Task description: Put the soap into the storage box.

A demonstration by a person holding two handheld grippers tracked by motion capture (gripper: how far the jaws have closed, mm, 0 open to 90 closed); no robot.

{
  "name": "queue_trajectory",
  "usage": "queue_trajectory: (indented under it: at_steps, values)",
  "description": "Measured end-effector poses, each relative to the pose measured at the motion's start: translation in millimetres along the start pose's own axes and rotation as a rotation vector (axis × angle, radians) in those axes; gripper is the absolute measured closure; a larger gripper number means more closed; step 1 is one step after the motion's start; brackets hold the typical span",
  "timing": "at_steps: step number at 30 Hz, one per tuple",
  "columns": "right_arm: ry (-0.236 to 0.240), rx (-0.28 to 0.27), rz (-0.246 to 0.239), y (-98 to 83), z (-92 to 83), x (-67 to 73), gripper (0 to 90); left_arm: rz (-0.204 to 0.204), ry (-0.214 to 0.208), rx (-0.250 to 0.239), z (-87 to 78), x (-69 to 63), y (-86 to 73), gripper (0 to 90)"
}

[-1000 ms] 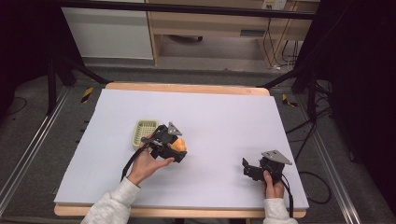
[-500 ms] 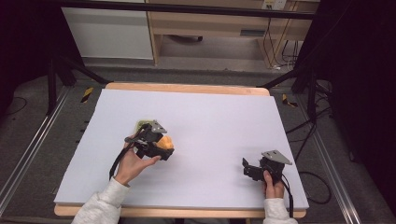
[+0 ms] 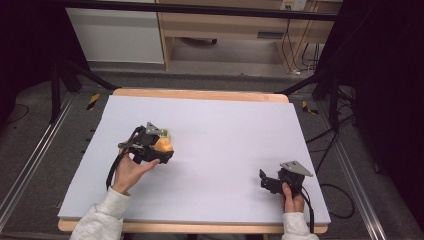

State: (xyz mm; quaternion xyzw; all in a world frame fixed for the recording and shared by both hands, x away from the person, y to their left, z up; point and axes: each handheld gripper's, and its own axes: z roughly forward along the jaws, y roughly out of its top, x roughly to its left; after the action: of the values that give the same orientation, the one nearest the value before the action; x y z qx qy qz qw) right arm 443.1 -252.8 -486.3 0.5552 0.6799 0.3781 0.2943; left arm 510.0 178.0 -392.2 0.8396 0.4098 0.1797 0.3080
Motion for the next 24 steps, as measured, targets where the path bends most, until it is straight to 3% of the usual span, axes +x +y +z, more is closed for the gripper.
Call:
queue_trajectory:
  at_steps: [14,24]
  values:
    - [0.000,0.001,-0.005,0.0,0.4,0.2,3.1,-0.074,0.063,0.010,3.6,28.1,-4.4,24.8]
    - [0.003,0.003,-0.007,0.1,0.3,0.2,3.1,-0.103,0.092,0.007,12.1,34.9,-3.7,24.8]
